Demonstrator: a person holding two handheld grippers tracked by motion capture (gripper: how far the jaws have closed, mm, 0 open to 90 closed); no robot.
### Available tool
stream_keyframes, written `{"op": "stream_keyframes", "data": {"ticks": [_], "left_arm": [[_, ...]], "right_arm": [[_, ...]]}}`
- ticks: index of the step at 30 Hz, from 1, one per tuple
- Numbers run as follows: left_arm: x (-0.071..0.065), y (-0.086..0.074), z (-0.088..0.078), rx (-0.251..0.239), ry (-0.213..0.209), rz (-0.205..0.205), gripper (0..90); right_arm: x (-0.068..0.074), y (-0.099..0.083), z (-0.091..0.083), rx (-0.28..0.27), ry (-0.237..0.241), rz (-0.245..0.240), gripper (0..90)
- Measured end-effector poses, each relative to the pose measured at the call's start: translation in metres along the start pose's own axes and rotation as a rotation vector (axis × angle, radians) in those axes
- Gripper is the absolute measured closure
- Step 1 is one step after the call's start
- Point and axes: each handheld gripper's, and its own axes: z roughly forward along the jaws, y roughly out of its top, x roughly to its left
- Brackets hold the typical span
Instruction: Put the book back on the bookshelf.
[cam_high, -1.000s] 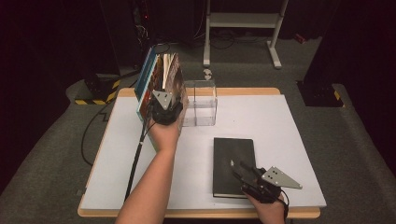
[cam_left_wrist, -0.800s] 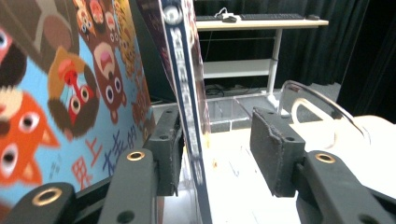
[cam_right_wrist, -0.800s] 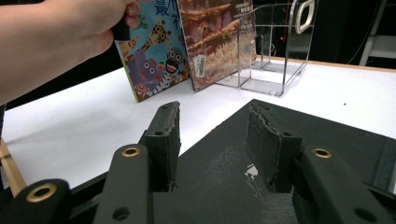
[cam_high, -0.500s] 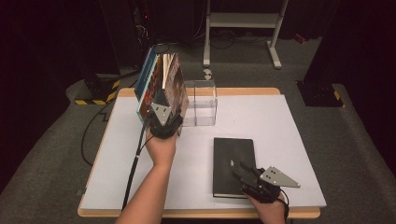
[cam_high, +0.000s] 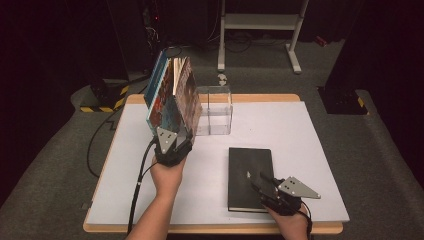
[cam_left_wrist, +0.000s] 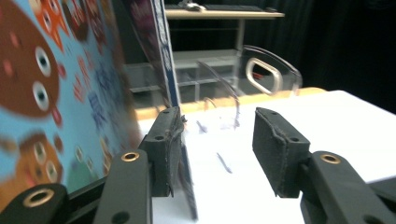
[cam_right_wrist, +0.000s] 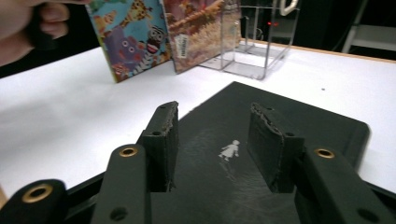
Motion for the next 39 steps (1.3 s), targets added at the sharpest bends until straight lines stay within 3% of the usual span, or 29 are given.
{"op": "stream_keyframes", "data": {"ticks": [6,7,12,18,25,29,35,39], "left_arm": [[0.005,-0.019,-0.016,0.038,-0.079,-0.008,49.1],[0.008,-0.028,-0.023,0.059,-0.106,-0.011,47.7],[0.013,-0.047,-0.032,0.115,-0.132,0.016,42.0],[0.022,-0.074,-0.041,0.206,-0.202,0.018,34.3],[0.026,-0.090,-0.053,0.217,-0.283,-0.004,26.5],[0.024,-0.096,-0.056,0.262,-0.300,0.049,25.7],[0.024,-0.096,-0.057,0.271,-0.346,0.016,26.2],[0.022,-0.095,-0.058,0.274,-0.380,-0.001,26.4]], "right_arm": [[-0.005,-0.002,-0.001,0.021,-0.043,-0.022,50.3],[-0.007,-0.002,-0.002,0.030,-0.046,-0.016,49.8],[-0.017,-0.003,-0.003,0.087,-0.099,-0.008,43.5],[-0.029,-0.008,0.002,0.182,-0.128,0.066,30.0],[-0.040,-0.017,0.010,0.272,-0.101,0.174,26.8],[-0.042,-0.019,0.012,0.288,-0.081,0.241,26.2],[-0.038,-0.017,0.015,0.292,-0.086,0.229,27.1],[-0.023,-0.016,0.026,0.290,-0.039,0.209,28.1]]}}
